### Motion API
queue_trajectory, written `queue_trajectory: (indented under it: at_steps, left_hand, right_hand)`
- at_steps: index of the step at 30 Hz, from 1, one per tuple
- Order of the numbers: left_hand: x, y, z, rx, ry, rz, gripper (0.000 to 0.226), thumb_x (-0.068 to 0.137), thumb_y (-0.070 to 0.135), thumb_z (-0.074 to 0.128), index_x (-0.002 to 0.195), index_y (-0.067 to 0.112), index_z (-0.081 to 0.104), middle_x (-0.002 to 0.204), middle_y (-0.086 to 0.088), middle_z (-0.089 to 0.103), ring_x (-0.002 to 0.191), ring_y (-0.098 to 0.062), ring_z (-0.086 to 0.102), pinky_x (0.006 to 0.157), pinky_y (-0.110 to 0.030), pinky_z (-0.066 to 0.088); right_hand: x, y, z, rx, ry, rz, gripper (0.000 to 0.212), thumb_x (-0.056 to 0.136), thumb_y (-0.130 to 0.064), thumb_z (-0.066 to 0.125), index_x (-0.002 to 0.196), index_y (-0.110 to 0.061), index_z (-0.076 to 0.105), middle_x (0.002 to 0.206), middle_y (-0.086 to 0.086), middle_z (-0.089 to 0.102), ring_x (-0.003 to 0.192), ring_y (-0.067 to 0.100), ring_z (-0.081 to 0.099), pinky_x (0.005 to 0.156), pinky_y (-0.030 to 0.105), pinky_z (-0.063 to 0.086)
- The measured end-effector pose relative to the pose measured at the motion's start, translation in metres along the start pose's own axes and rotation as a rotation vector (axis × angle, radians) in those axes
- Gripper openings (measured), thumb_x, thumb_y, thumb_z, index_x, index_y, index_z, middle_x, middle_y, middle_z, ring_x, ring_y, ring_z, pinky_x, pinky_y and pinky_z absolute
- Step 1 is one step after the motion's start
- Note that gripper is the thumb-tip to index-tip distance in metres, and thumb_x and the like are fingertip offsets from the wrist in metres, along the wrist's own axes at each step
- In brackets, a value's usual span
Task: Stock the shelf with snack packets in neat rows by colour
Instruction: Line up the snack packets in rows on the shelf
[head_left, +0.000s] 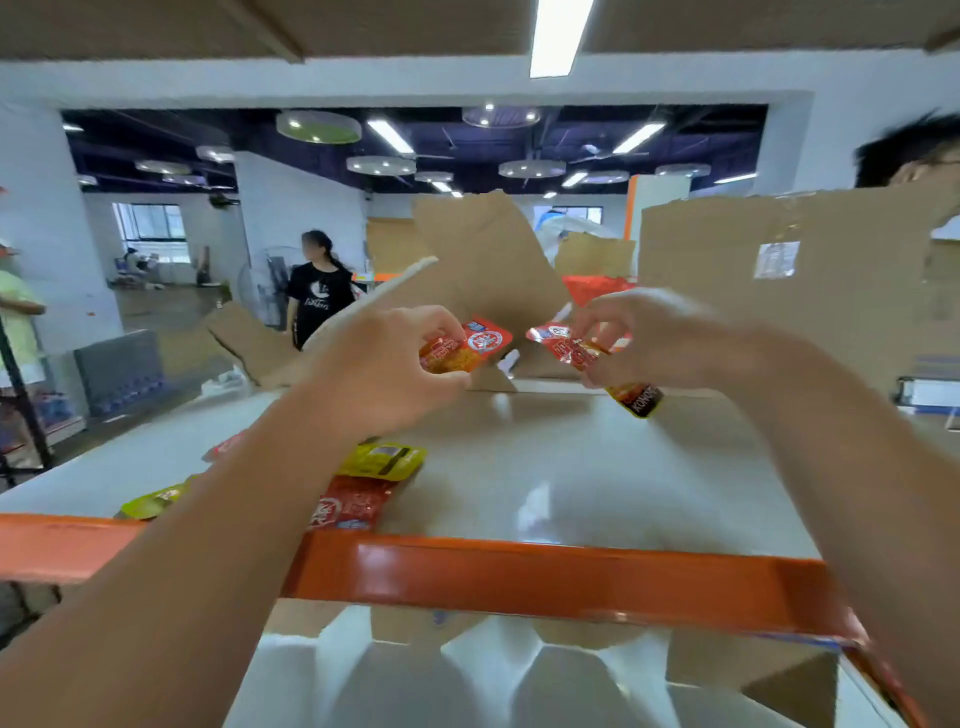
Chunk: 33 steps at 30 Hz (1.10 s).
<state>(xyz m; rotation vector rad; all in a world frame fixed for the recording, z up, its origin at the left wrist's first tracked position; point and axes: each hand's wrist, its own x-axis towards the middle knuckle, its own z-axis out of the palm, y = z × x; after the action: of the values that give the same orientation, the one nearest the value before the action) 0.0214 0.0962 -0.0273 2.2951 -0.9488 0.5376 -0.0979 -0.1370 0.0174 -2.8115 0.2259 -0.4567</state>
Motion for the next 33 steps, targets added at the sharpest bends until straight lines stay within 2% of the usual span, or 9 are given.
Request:
queue_trajectory:
  at_steps: [2,5,8,12,16,19,25,29,33]
  left_hand:
    - [0.003,0.039,0.023,-0.080,-0.015,0.047,0.037,0.071,0.053,0.073,0.106,0.043,0.067,0.092,0.015,0.071,0.083,-0.013,0.067,0.080,-0.039,0.057]
    - [0.003,0.110,0.058,-0.148,-0.054,0.118,0.034,0.077,0.049,0.079,0.108,0.042,0.067,0.094,0.010,0.066,0.081,-0.016,0.062,0.075,-0.035,0.055]
    - [-0.001,0.188,0.096,-0.204,-0.066,0.211,0.044,0.067,0.057,0.071,0.109,0.043,0.068,0.096,0.011,0.066,0.088,-0.021,0.067,0.079,-0.040,0.057]
    - [-0.017,0.300,0.147,-0.313,-0.124,0.310,0.041,0.065,0.060,0.071,0.105,0.058,0.062,0.095,0.012,0.072,0.082,-0.015,0.070,0.075,-0.040,0.059]
    - [-0.053,0.410,0.201,-0.427,-0.193,0.373,0.038,0.072,0.054,0.076,0.107,0.042,0.068,0.091,0.015,0.072,0.083,-0.011,0.068,0.079,-0.023,0.055]
    - [-0.075,0.473,0.243,-0.504,-0.235,0.445,0.050,0.067,0.063,0.069,0.114,0.046,0.063,0.098,0.013,0.073,0.087,-0.009,0.069,0.083,-0.032,0.058]
    - [-0.108,0.553,0.310,-0.486,-0.325,0.498,0.043,0.084,0.053,0.075,0.124,0.050,0.058,0.117,0.017,0.061,0.101,-0.006,0.056,0.077,-0.023,0.041]
    - [-0.118,0.577,0.362,-0.495,-0.359,0.493,0.048,0.085,0.052,0.074,0.131,0.046,0.058,0.116,0.020,0.057,0.110,-0.009,0.056,0.091,-0.034,0.051]
    - [-0.115,0.579,0.412,-0.534,-0.454,0.431,0.048,0.085,0.052,0.075,0.129,0.047,0.058,0.112,0.023,0.055,0.099,-0.002,0.055,0.080,-0.029,0.055]
  right_hand:
    - [-0.036,0.031,-0.021,0.077,0.066,0.028,0.030,0.078,-0.030,0.083,0.105,-0.031,0.070,0.104,-0.002,0.065,0.082,0.015,0.062,0.066,0.018,0.051]
    - [-0.097,0.086,-0.054,0.130,0.209,0.098,0.030,0.074,-0.031,0.084,0.101,-0.033,0.071,0.100,-0.005,0.069,0.078,0.009,0.065,0.061,0.021,0.049]
    - [-0.168,0.147,-0.086,0.139,0.289,0.193,0.029,0.075,-0.032,0.084,0.100,-0.029,0.071,0.088,-0.006,0.070,0.065,0.001,0.061,0.052,0.017,0.042]
    - [-0.270,0.229,-0.126,0.097,0.370,0.346,0.026,0.078,-0.037,0.081,0.100,-0.030,0.070,0.096,-0.008,0.069,0.076,0.006,0.064,0.063,0.026,0.047]
    - [-0.367,0.289,-0.151,0.060,0.398,0.496,0.028,0.081,-0.043,0.079,0.103,-0.035,0.064,0.094,-0.018,0.060,0.082,0.006,0.060,0.069,0.028,0.043]
    - [-0.423,0.326,-0.161,-0.011,0.401,0.578,0.033,0.081,-0.044,0.079,0.108,-0.039,0.059,0.107,-0.014,0.057,0.092,0.009,0.054,0.082,0.029,0.038]
    - [-0.494,0.386,-0.166,-0.005,0.402,0.724,0.045,0.083,-0.048,0.076,0.123,-0.041,0.056,0.114,-0.016,0.052,0.105,0.009,0.052,0.089,0.034,0.042]
    - [-0.512,0.426,-0.153,0.003,0.420,0.759,0.046,0.082,-0.045,0.078,0.123,-0.040,0.057,0.119,-0.015,0.057,0.103,0.008,0.056,0.086,0.033,0.044]
    - [-0.507,0.467,-0.135,0.001,0.374,0.772,0.047,0.084,-0.046,0.076,0.126,-0.037,0.057,0.115,-0.019,0.053,0.104,0.006,0.054,0.083,0.027,0.040]
